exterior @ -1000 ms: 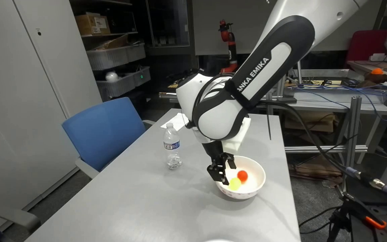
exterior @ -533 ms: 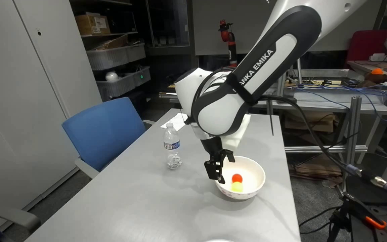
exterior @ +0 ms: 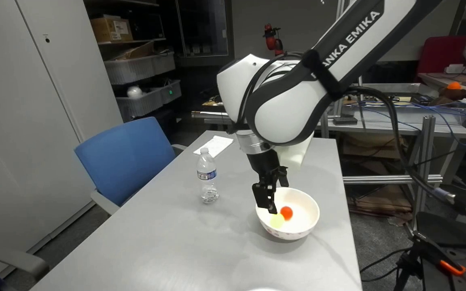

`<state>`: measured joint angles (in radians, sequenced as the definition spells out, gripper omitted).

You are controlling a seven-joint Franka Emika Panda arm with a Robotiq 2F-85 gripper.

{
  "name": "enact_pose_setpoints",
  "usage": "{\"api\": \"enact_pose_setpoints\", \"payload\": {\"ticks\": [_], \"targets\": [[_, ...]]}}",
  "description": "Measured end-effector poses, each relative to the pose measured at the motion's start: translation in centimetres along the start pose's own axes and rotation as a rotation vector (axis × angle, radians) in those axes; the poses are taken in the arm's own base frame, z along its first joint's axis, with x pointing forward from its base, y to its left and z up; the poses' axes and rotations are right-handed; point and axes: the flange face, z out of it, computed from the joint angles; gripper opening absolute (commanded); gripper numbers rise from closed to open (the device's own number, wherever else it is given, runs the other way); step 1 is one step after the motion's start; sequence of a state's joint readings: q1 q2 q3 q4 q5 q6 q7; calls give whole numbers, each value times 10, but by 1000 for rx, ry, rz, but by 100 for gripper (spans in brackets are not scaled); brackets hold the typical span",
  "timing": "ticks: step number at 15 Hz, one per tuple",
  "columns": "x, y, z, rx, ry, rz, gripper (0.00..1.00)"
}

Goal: Put the yellow ball in the bowl to the right

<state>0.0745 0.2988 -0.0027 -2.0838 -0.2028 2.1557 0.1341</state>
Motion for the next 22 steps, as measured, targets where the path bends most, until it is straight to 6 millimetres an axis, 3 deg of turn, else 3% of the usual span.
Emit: {"api": "enact_pose_setpoints", "payload": {"ticks": [7,16,22], "targets": [[-47,-19,-34,1,91,-44,100],[-122,-45,-70,-22,186,-107,100],[-139,-48,-74,-31,202,-114,100]]}}
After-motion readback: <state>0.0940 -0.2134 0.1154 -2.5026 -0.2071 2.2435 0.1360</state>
